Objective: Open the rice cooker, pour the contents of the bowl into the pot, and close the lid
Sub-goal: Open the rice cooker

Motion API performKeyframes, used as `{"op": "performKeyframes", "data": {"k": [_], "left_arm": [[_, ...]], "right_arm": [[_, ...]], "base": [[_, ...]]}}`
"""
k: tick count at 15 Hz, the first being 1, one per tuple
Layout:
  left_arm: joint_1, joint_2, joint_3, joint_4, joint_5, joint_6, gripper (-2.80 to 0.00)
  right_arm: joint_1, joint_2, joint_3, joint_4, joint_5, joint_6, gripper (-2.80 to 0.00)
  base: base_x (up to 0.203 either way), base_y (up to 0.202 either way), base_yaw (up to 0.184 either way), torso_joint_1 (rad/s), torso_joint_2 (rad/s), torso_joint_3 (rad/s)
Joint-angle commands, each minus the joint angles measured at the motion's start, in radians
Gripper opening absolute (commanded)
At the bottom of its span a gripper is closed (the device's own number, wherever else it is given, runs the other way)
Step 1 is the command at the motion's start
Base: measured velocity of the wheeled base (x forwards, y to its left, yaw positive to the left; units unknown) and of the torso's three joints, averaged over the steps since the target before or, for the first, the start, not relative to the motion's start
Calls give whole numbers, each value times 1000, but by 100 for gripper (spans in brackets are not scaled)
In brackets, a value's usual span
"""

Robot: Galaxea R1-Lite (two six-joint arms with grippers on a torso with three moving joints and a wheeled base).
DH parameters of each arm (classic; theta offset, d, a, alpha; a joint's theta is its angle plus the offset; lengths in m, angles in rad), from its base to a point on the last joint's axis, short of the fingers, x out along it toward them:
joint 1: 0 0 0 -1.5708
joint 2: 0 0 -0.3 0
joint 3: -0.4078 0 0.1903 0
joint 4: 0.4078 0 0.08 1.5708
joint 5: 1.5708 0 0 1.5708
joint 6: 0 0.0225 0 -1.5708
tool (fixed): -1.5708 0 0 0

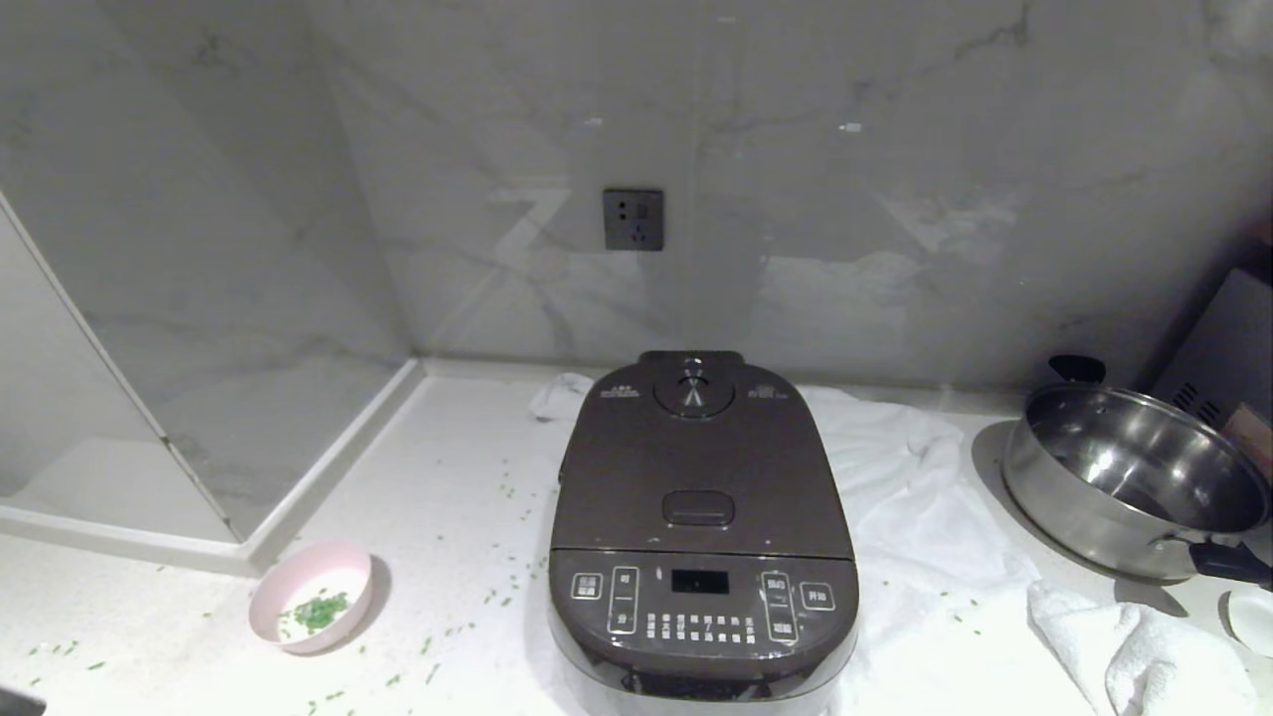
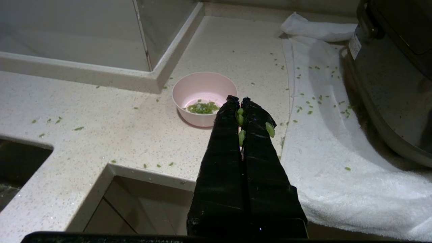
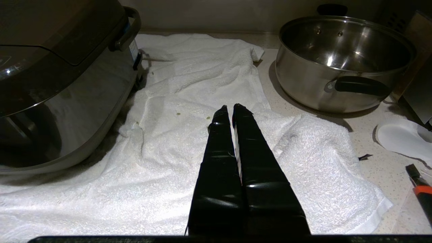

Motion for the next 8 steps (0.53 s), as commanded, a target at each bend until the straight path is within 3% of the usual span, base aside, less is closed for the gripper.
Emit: {"op": "performKeyframes", "data": {"k": [1,8], "left_arm": [[0,0,0,1,1,0,-280],[0,0,0,1,1,-5,-280]], "right_arm": [[0,1,0,0,0,0,-280],[-1,1,0,0,0,0,-280]], "base": [[0,0,0,0,0,0],[0,0,0,0,0,0]]}}
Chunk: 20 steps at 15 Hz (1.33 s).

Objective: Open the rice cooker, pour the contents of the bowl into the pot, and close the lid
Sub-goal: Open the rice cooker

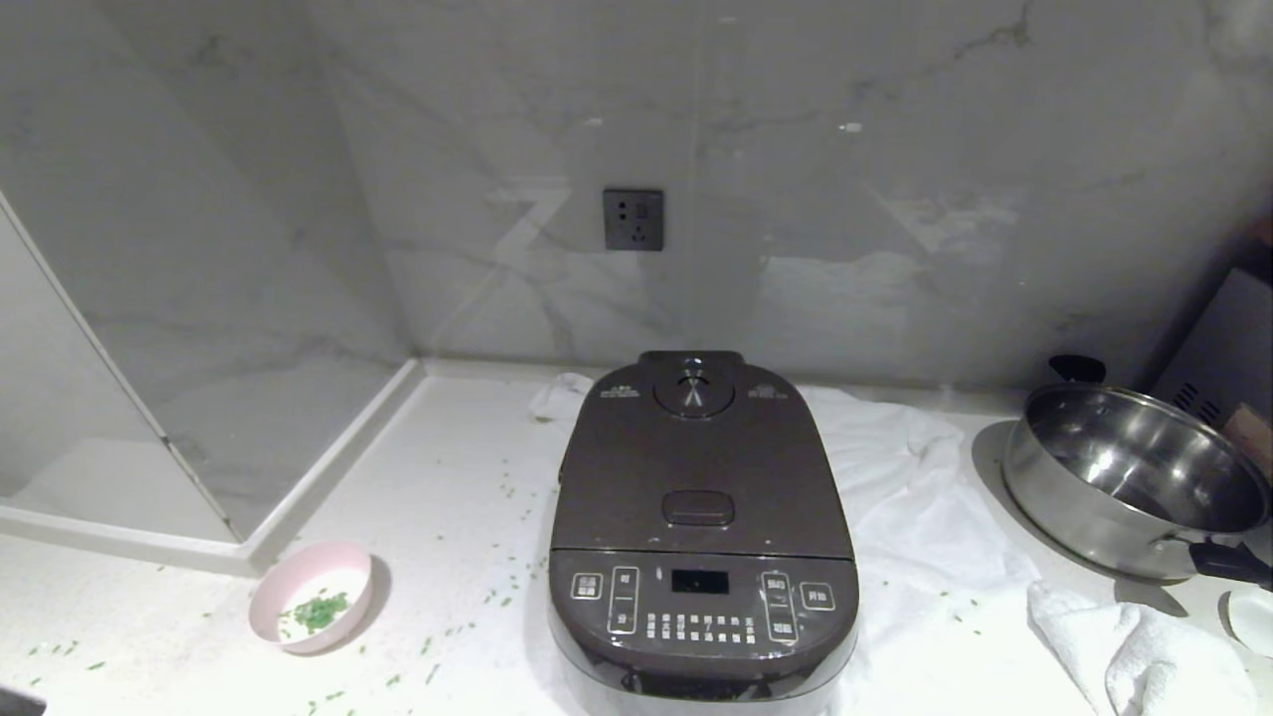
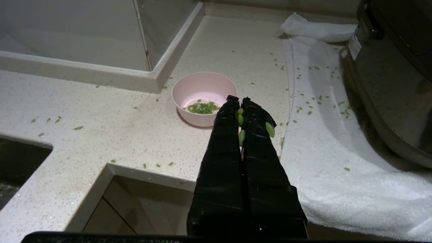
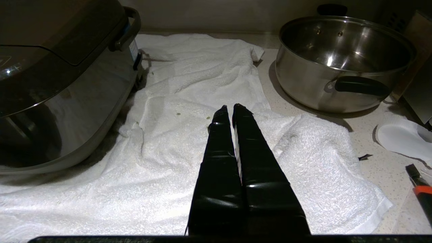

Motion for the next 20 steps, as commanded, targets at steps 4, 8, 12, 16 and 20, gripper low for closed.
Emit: {"op": "performKeyframes", "data": {"k": [4,8,12,16,20], "left_arm": [[0,0,0,0,0,0,-280],[0,0,0,0,0,0,-280],[0,0,0,0,0,0,-280],[-1,0,-1,0,0,0,-280],[-1,0,-1,0,0,0,-280]], "right_arm": [[0,0,0,0,0,0,-280],[0,-1,1,0,-3,-23,-280],[0,121,-142,11,19,-47,-280],[0,430,-334,4,162,20,-280],[10,746,-543,-21,290,53,-280]], "base": [[0,0,0,0,0,0],[0,0,0,0,0,0],[0,0,0,0,0,0],[0,0,0,0,0,0],[0,0,0,0,0,0]]}}
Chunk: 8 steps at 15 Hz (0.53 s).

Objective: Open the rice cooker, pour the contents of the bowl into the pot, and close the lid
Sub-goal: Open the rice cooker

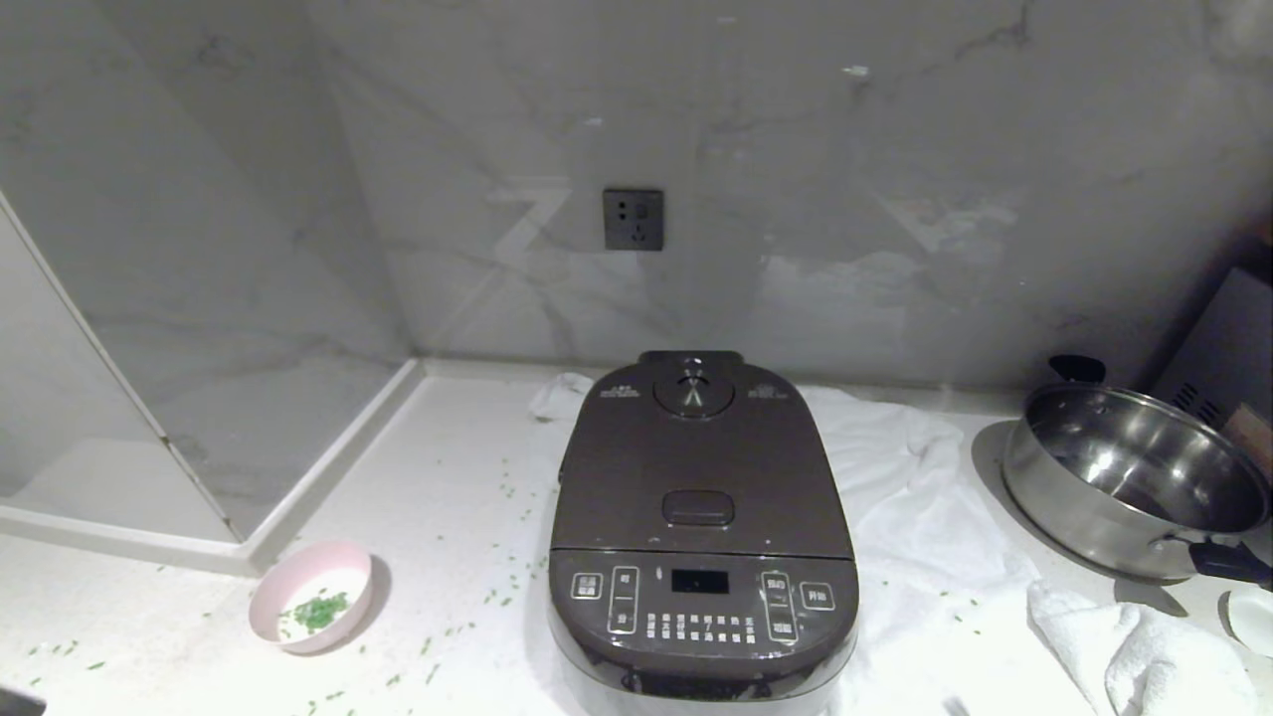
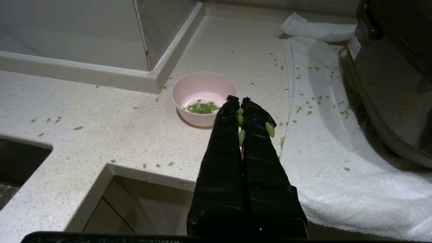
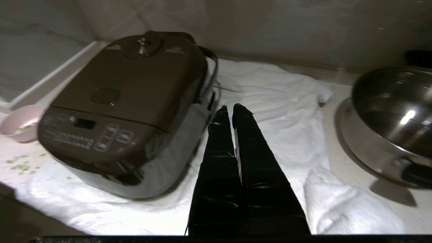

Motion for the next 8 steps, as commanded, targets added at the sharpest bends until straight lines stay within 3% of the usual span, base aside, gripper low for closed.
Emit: {"op": "performKeyframes", "data": {"k": [1,2,5,8], "left_arm": [[0,0,-1,1,0,0,-280],[0,0,-1,1,0,0,-280],[0,0,-1,1,0,0,-280],[0,0,-1,1,0,0,-280]], "right_arm": [[26,268,-121,-5,41,15,-280],[67,334,-159,-6,52,36,-280],[292,481,-237,-9,51,145,-280],[471,655,-323,-11,-4,218,-280]], "base": [[0,0,0,0,0,0],[0,0,0,0,0,0],[0,0,0,0,0,0],[0,0,0,0,0,0]]}}
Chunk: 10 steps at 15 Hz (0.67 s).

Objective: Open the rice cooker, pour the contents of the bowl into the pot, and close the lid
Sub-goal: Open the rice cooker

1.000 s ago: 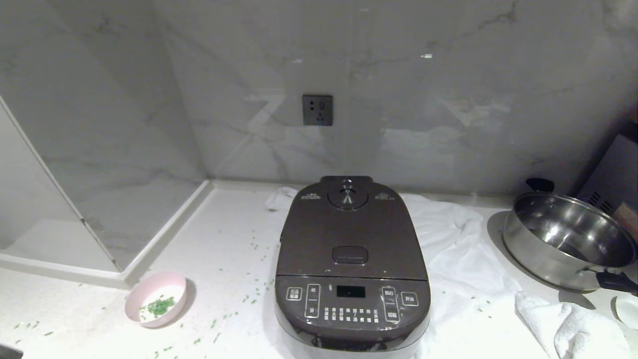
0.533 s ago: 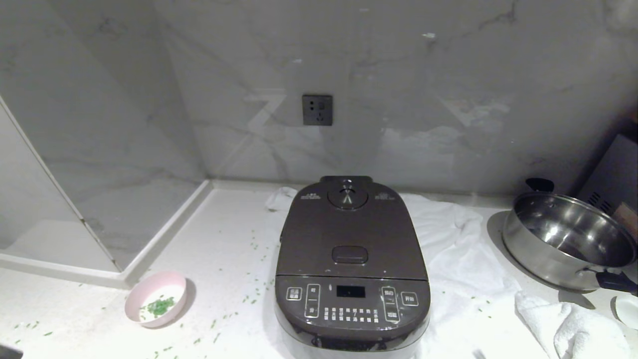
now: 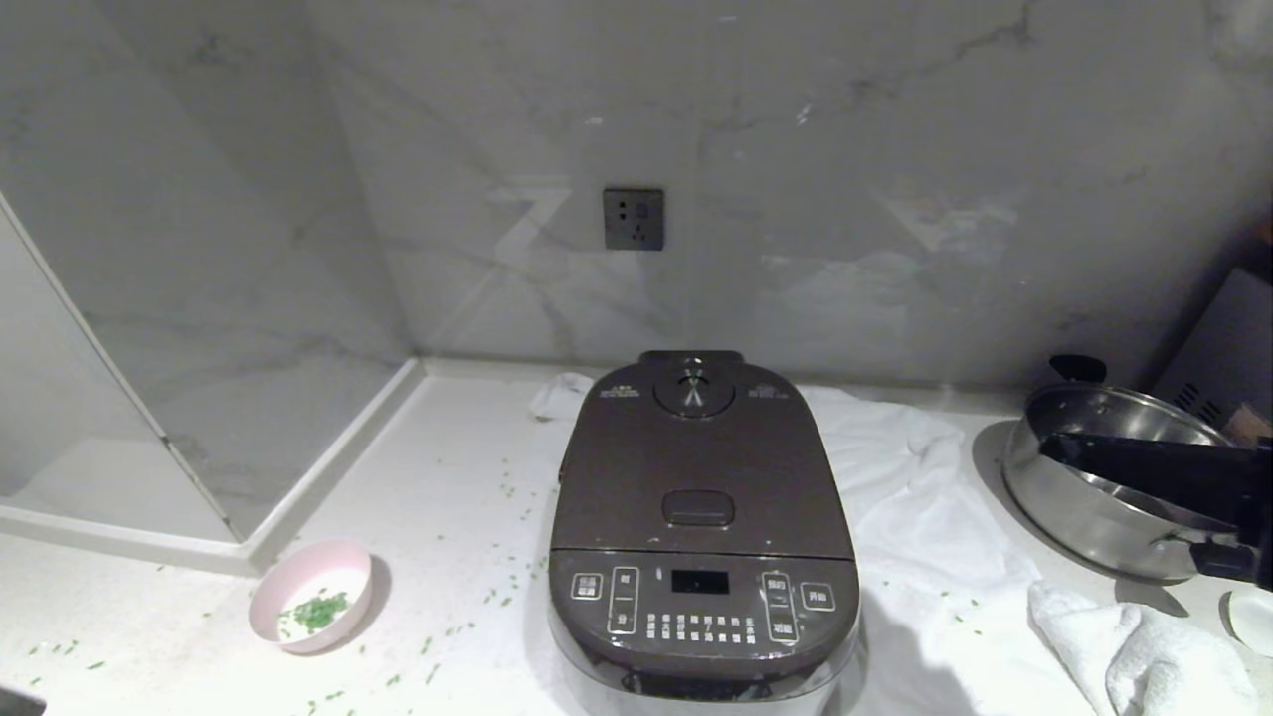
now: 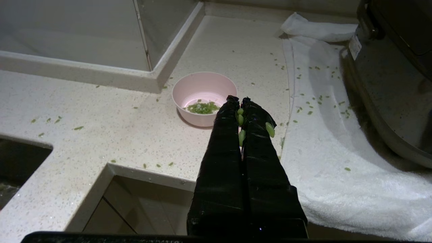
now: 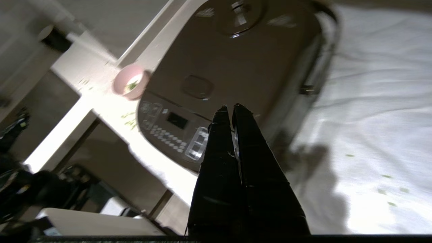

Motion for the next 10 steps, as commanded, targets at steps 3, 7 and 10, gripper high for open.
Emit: {"op": "performKeyframes", "data": {"k": [3,7,10], "left_arm": [[0,0,0,0,1,-1,-280],[0,0,0,0,2,-10,-280],[0,0,0,0,2,-10,-280]], "right_arm": [[185,302,-135,-1,-50,71,-280],[228,504,-307,20,43,174,-280],[265,602,-362,42,101,204,-280]], "base": [[0,0,0,0,0,0],[0,0,0,0,0,0],[0,0,0,0,0,0]]}}
